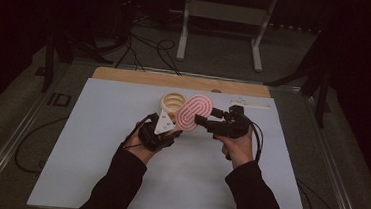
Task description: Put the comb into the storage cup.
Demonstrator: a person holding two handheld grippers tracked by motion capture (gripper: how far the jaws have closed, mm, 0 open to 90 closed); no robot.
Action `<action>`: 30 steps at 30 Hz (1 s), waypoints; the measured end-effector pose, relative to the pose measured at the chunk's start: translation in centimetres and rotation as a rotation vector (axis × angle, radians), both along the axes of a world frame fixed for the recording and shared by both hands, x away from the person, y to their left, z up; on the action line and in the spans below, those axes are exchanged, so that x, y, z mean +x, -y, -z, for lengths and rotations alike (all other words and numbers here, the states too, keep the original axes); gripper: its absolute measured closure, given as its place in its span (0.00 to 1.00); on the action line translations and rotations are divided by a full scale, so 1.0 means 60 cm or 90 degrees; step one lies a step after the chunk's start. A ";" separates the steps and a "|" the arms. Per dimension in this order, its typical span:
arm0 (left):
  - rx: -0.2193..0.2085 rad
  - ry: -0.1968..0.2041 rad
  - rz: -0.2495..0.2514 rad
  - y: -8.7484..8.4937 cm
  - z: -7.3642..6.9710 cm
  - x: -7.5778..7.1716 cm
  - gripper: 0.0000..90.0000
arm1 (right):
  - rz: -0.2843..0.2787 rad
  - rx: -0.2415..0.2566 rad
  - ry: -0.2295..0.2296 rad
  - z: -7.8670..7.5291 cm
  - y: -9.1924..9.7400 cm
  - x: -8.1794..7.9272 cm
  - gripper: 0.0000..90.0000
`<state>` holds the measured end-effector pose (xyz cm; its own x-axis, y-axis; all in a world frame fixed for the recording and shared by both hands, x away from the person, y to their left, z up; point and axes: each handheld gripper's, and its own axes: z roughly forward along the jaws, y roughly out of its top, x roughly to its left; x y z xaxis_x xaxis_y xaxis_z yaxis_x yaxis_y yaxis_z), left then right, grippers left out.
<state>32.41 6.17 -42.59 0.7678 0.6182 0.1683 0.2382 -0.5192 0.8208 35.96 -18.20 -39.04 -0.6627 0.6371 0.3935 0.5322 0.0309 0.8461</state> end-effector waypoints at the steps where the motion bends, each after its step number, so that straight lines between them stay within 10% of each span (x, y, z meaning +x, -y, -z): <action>1: 0.002 0.004 0.001 0.000 0.000 -0.001 0.78 | -0.001 0.003 -0.003 0.000 -0.003 0.001 0.22; 11: -0.004 0.015 0.010 0.004 0.003 -0.003 0.78 | -0.036 0.046 -0.053 0.001 -0.019 0.016 0.64; 25: -0.020 0.014 0.005 0.005 0.007 -0.001 0.77 | -0.065 0.071 -0.065 -0.005 -0.027 0.013 0.70; 30: -0.015 0.020 -0.006 0.003 0.005 -0.004 0.58 | -0.063 0.072 -0.058 -0.010 -0.031 0.013 0.70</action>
<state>32.15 5.98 -42.90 0.7565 0.6293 0.1779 0.2161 -0.4974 0.8402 36.72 -16.35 -38.44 -0.6781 0.5189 0.5205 0.6060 -0.0060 0.7954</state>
